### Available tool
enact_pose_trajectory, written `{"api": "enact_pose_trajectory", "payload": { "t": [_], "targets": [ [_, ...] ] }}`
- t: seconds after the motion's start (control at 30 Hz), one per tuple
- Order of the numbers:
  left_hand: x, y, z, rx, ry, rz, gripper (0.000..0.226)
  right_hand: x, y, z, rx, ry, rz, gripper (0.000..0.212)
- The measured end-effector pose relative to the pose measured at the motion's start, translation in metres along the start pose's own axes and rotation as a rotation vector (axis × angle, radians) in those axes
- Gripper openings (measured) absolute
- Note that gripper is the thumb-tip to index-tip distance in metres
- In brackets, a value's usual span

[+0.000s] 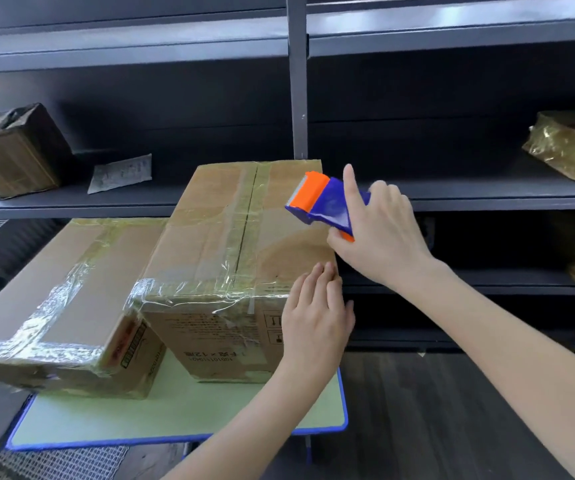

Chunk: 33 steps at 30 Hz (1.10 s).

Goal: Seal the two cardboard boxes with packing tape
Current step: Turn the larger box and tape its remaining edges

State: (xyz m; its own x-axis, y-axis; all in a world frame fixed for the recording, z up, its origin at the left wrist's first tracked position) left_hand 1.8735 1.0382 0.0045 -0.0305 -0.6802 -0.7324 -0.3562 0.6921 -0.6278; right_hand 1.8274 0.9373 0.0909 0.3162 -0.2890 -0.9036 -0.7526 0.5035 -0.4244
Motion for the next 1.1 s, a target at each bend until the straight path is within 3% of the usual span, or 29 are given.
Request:
{"api": "enact_pose_trajectory", "payload": {
  "t": [0.1,0.23,0.37,0.47,0.53,0.63,0.77,0.83,0.93,1.1],
  "targets": [
    [-0.024,0.000,0.015,0.055,0.122,0.108,0.031,0.008,-0.008,0.029,-0.124,0.046,-0.005,0.080],
    [-0.059,0.006,0.066,-0.020,0.207,0.031,0.019,0.018,-0.016,0.066,-0.193,0.035,-0.032,0.087],
    [-0.096,0.017,0.135,-0.222,0.142,-0.124,0.017,0.028,-0.028,0.097,-0.233,0.087,0.029,0.087],
    [-0.115,0.028,0.188,-0.525,0.142,-0.173,0.013,0.029,-0.031,0.113,-0.220,0.143,0.043,0.073],
    [-0.116,0.034,0.221,-0.707,0.204,-0.107,0.016,0.022,-0.031,0.120,-0.189,0.172,0.036,0.058],
    [-0.107,0.039,0.256,-0.796,0.287,0.083,0.027,0.016,-0.033,0.134,-0.169,0.226,0.008,0.054],
    [-0.100,0.043,0.268,-0.815,0.554,0.199,0.036,0.016,-0.036,0.185,-0.460,0.013,-0.179,0.037],
    [-0.098,0.044,0.270,-0.815,0.616,0.217,0.035,0.028,-0.042,0.206,-0.561,-0.128,-0.063,0.033],
    [-0.097,0.040,0.269,-0.774,0.657,0.234,0.036,0.050,-0.054,0.221,-0.573,-0.276,0.166,0.037],
    [-0.096,0.031,0.267,-0.697,0.657,0.280,0.036,0.077,-0.061,0.234,-0.593,-0.407,0.319,0.043]
  ]
}}
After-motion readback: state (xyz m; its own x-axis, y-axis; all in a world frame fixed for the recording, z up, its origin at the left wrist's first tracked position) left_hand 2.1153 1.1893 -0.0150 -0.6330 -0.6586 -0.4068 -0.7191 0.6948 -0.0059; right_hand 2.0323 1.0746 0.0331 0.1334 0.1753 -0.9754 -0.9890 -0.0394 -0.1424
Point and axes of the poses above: each hand's wrist, its own y-axis away from the middle knuckle, its own x-axis out of the palm, z = x × y, the point moved 4 cm from there along -y, towards the middle knuckle, and after that the axes turned 10 degrees about -x, right-handed, at the moved point
